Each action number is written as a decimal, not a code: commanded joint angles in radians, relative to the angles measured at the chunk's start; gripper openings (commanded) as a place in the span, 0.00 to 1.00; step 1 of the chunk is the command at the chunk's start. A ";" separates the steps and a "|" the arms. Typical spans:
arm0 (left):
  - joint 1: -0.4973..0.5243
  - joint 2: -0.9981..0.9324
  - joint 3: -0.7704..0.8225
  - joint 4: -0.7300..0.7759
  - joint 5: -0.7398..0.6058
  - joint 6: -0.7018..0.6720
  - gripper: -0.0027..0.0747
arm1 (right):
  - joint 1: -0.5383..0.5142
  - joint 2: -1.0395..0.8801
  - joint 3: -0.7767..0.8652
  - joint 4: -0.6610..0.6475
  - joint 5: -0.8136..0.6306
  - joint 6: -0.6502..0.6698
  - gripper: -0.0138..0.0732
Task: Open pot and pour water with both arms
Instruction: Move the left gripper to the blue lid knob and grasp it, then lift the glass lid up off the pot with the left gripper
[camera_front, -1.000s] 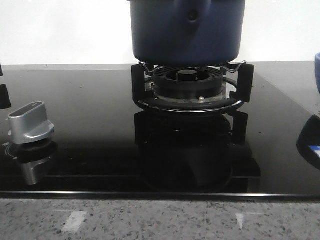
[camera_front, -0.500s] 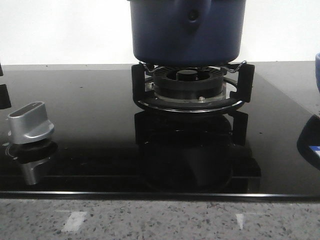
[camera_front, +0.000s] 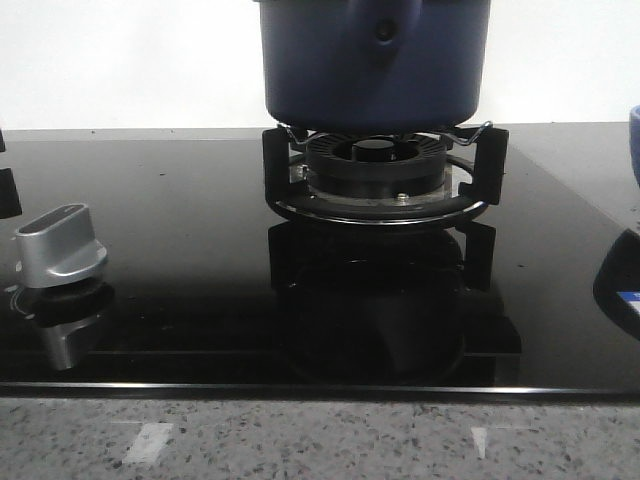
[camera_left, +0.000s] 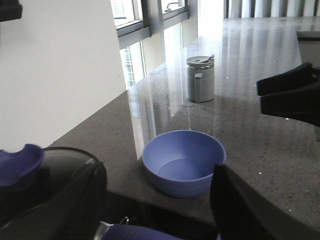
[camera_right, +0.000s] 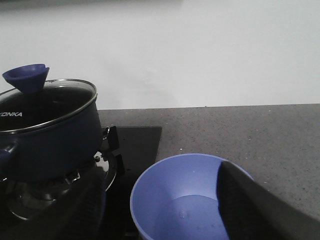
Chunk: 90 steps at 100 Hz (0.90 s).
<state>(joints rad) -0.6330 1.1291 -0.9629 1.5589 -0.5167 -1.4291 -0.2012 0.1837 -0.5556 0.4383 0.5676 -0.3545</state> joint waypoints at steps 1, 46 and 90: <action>0.069 -0.019 -0.034 -0.008 -0.032 -0.057 0.53 | -0.003 0.021 -0.020 0.009 -0.067 -0.010 0.66; 0.231 0.033 -0.036 -0.014 -0.076 0.024 0.62 | -0.003 0.021 -0.020 0.009 -0.067 -0.010 0.66; 0.231 0.180 -0.085 -0.080 -0.036 0.024 0.64 | -0.003 0.021 -0.020 0.009 -0.067 -0.010 0.66</action>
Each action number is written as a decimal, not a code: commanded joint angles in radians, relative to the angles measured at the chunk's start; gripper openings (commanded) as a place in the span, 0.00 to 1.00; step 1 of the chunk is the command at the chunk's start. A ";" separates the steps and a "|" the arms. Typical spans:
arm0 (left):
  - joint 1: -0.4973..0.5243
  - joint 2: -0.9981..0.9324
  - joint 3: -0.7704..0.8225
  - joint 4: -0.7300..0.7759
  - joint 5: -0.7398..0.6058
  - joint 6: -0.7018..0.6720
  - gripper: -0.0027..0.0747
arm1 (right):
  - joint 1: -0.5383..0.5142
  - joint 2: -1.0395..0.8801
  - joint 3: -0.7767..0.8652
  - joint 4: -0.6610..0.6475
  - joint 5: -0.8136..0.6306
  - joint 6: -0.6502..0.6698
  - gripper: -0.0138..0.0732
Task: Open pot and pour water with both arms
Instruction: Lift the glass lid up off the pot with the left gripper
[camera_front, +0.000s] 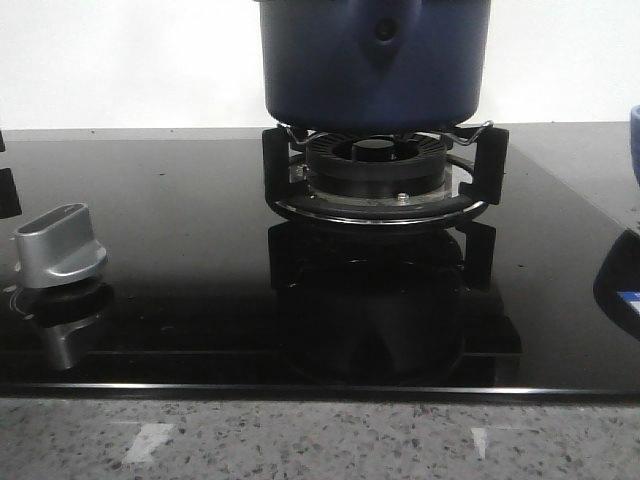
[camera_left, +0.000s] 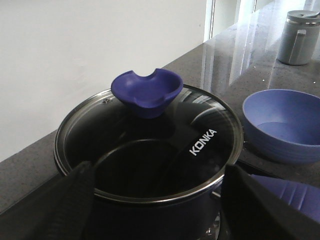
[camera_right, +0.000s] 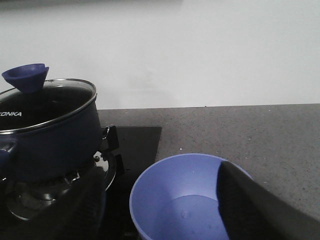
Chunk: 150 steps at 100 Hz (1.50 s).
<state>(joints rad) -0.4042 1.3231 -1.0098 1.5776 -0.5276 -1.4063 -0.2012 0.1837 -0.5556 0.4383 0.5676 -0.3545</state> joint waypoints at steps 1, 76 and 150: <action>0.002 -0.012 -0.038 -0.106 -0.028 0.008 0.64 | -0.003 0.021 -0.020 0.009 -0.067 -0.010 0.66; 0.002 0.198 -0.174 -0.407 -0.348 0.395 0.64 | -0.003 0.021 -0.020 -0.002 -0.146 -0.010 0.66; 0.002 0.314 -0.263 -0.417 -0.323 0.382 0.65 | -0.003 0.021 -0.020 0.004 -0.126 -0.010 0.66</action>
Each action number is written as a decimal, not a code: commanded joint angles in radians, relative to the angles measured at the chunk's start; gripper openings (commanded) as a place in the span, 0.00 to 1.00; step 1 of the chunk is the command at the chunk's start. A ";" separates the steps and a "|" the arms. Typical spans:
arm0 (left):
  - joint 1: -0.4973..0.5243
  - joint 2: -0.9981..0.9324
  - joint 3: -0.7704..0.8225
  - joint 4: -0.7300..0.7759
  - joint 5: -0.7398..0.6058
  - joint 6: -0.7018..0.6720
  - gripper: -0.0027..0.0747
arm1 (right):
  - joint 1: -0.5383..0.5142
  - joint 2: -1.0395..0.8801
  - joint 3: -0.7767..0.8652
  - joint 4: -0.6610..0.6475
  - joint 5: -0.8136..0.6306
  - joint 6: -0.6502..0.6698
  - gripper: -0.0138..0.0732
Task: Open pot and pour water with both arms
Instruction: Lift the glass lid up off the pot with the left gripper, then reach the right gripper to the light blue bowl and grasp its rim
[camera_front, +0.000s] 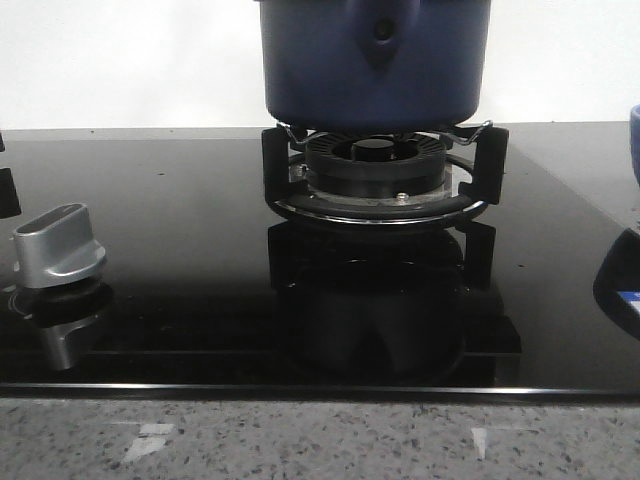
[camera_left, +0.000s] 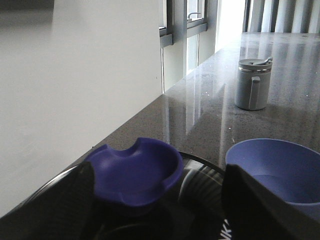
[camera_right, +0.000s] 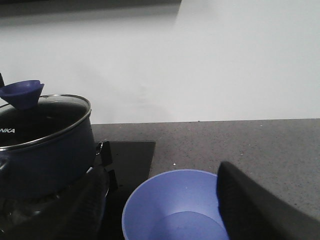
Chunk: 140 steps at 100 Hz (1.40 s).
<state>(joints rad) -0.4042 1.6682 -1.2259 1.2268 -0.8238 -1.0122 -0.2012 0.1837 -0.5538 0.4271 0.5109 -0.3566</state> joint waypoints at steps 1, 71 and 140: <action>0.002 -0.029 -0.049 -0.066 -0.026 -0.012 0.65 | -0.003 0.021 -0.022 0.015 -0.069 -0.008 0.66; -0.074 0.064 -0.148 -0.071 0.026 -0.022 0.65 | -0.003 0.021 -0.022 0.023 -0.060 -0.008 0.66; -0.075 0.089 -0.152 -0.156 0.003 -0.046 0.43 | -0.003 0.021 -0.022 0.044 -0.006 -0.008 0.66</action>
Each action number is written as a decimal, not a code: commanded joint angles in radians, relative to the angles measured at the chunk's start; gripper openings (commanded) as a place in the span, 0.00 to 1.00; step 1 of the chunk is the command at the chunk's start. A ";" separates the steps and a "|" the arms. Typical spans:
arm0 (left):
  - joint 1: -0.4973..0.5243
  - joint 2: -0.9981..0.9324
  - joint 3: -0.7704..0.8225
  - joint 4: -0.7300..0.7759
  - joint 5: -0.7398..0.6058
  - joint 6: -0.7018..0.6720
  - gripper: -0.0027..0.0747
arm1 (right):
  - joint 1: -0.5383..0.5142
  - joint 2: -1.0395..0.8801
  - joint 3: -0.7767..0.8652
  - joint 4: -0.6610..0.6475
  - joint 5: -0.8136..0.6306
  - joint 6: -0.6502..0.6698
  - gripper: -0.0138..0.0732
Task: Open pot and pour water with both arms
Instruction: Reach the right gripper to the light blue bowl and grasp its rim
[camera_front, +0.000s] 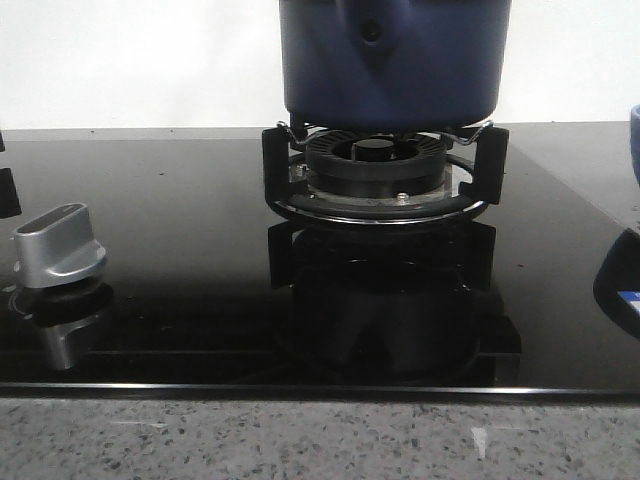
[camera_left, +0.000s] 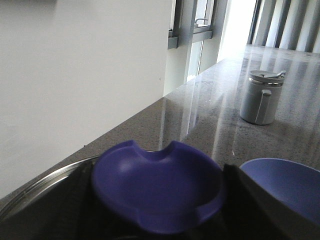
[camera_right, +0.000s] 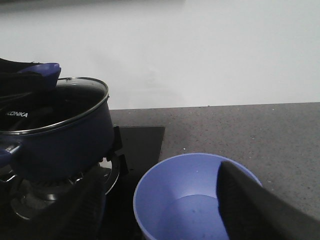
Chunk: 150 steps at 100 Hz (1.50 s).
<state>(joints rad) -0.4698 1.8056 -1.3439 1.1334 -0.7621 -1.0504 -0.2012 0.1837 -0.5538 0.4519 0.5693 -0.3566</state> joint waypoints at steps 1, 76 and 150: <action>-0.010 -0.048 -0.034 -0.063 -0.063 -0.008 0.43 | -0.003 0.021 -0.022 0.020 -0.064 -0.008 0.66; -0.008 -0.056 -0.052 -0.063 -0.151 -0.008 0.24 | -0.003 0.021 -0.022 0.020 -0.060 -0.008 0.66; 0.139 -0.272 -0.081 0.303 -0.146 -0.362 0.24 | -0.003 0.021 -0.022 0.020 -0.060 -0.008 0.66</action>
<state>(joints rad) -0.3672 1.6231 -1.3847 1.4456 -0.8689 -1.3392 -0.2012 0.1837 -0.5538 0.4527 0.5771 -0.3566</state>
